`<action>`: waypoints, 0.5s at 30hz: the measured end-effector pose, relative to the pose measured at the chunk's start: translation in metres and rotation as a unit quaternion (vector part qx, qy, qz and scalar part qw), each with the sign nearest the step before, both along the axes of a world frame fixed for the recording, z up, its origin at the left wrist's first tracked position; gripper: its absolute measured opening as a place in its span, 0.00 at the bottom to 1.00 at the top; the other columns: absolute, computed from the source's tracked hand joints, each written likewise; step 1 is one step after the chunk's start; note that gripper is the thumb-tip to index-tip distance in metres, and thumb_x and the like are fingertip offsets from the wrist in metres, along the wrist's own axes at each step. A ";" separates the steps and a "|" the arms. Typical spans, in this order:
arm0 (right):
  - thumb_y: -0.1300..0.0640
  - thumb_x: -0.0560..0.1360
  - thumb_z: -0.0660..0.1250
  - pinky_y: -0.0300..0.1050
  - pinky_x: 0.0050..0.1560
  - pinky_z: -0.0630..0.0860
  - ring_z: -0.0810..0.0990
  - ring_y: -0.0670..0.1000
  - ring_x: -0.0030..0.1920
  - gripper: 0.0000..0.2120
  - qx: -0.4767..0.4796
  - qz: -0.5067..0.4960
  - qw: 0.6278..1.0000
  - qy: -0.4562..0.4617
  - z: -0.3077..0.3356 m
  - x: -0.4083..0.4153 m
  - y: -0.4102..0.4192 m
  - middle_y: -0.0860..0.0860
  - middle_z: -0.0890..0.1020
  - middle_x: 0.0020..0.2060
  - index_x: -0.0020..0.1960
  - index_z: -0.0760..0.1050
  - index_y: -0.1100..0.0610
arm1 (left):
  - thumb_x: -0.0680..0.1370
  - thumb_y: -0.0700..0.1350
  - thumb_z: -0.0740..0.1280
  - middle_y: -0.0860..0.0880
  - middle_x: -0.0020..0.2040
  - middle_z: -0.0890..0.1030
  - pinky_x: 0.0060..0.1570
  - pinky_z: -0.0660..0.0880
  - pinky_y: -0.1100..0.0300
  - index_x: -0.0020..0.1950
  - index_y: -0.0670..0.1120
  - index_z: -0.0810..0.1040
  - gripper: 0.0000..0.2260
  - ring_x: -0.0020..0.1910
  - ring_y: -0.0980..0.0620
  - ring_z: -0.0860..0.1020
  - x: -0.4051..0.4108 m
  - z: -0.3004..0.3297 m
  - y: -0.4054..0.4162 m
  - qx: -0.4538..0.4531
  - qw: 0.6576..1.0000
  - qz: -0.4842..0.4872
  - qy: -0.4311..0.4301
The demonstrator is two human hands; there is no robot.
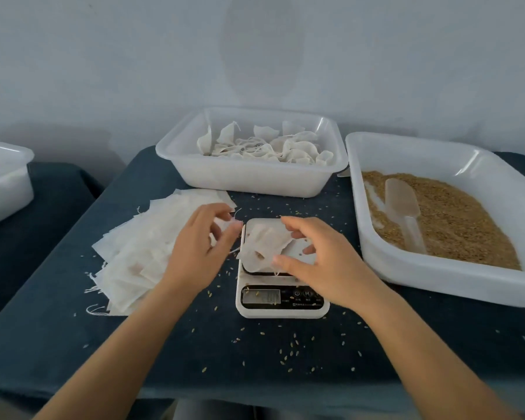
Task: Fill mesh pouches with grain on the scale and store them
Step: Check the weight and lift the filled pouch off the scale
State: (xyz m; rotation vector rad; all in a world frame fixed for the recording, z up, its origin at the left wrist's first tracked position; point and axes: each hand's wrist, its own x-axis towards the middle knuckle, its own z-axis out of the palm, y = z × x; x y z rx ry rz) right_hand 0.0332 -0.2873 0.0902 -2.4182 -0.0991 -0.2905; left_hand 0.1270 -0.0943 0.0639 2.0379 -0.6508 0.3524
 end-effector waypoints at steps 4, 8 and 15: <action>0.60 0.74 0.65 0.26 0.46 0.67 0.68 0.30 0.50 0.27 -0.049 -0.008 0.999 -0.006 -0.009 -0.006 -0.004 0.32 0.68 0.56 0.71 0.64 0.44 | 0.79 0.51 0.59 0.53 0.49 0.75 0.40 0.69 0.63 0.52 0.48 0.73 0.08 0.41 0.59 0.74 0.017 -0.034 0.013 0.081 0.990 0.102 0.046; 0.59 0.75 0.65 0.37 0.54 0.73 0.63 0.41 0.63 0.30 -0.155 0.023 0.988 -0.009 -0.021 0.003 0.005 0.40 0.62 0.66 0.73 0.61 0.45 | 0.79 0.49 0.60 0.51 0.50 0.76 0.39 0.67 0.59 0.51 0.48 0.75 0.07 0.41 0.52 0.75 0.023 -0.044 0.007 0.172 0.979 0.109 0.024; 0.55 0.75 0.69 0.38 0.55 0.71 0.68 0.43 0.60 0.21 -0.088 -0.009 0.995 -0.043 -0.033 0.017 0.017 0.42 0.70 0.61 0.67 0.73 0.47 | 0.79 0.47 0.62 0.48 0.50 0.78 0.44 0.70 0.56 0.51 0.44 0.78 0.08 0.49 0.47 0.76 0.019 -0.045 0.004 0.256 0.962 0.094 -0.027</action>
